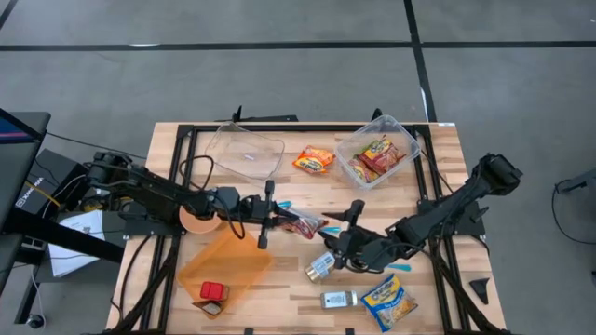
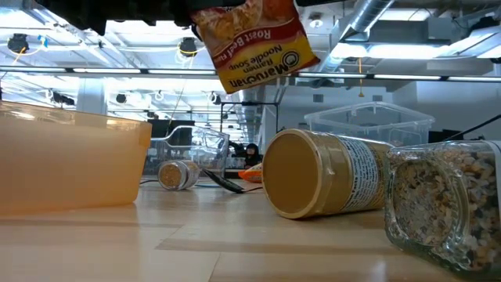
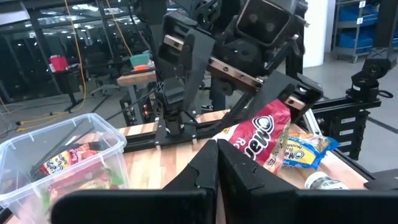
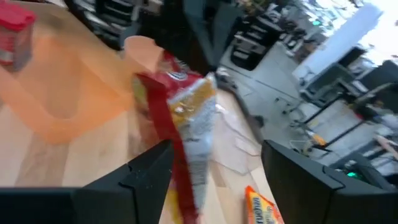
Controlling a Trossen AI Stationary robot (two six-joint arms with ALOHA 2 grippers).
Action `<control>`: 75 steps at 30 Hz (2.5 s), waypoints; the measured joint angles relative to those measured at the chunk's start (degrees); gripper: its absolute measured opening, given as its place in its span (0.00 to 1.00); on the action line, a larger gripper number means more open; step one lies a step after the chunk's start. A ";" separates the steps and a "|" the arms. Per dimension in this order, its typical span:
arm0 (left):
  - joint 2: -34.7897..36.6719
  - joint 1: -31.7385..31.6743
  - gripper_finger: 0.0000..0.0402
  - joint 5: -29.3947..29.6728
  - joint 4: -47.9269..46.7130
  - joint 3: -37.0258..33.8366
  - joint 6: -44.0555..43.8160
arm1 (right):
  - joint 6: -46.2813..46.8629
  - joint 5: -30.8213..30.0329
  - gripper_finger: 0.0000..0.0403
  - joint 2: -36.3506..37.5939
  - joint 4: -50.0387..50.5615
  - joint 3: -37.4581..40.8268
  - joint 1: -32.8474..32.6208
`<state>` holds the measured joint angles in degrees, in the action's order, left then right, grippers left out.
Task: Pick & Place Food Item
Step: Put the red noodle pack into the right transparent bin
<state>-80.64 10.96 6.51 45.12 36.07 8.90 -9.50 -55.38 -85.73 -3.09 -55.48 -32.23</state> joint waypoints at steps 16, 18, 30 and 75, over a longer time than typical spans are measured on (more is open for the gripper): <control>0.00 0.00 0.00 -0.01 0.55 0.00 -0.13 | 1.60 9.43 0.59 0.06 -2.61 -0.07 2.21; 0.00 0.00 0.00 -0.02 1.21 0.00 -0.33 | 1.57 11.05 0.59 0.07 -3.18 -0.07 2.74; 0.00 0.00 0.00 -0.71 1.27 0.02 -0.39 | 1.99 12.01 0.45 0.07 -3.37 -0.07 3.12; 5.42 5.03 0.50 13.30 -16.18 0.11 14.40 | 33.22 -4.66 0.00 6.54 17.24 -0.09 5.27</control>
<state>-75.22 16.00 19.81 28.95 36.18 23.30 23.72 -60.04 -79.19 14.15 -55.57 -26.96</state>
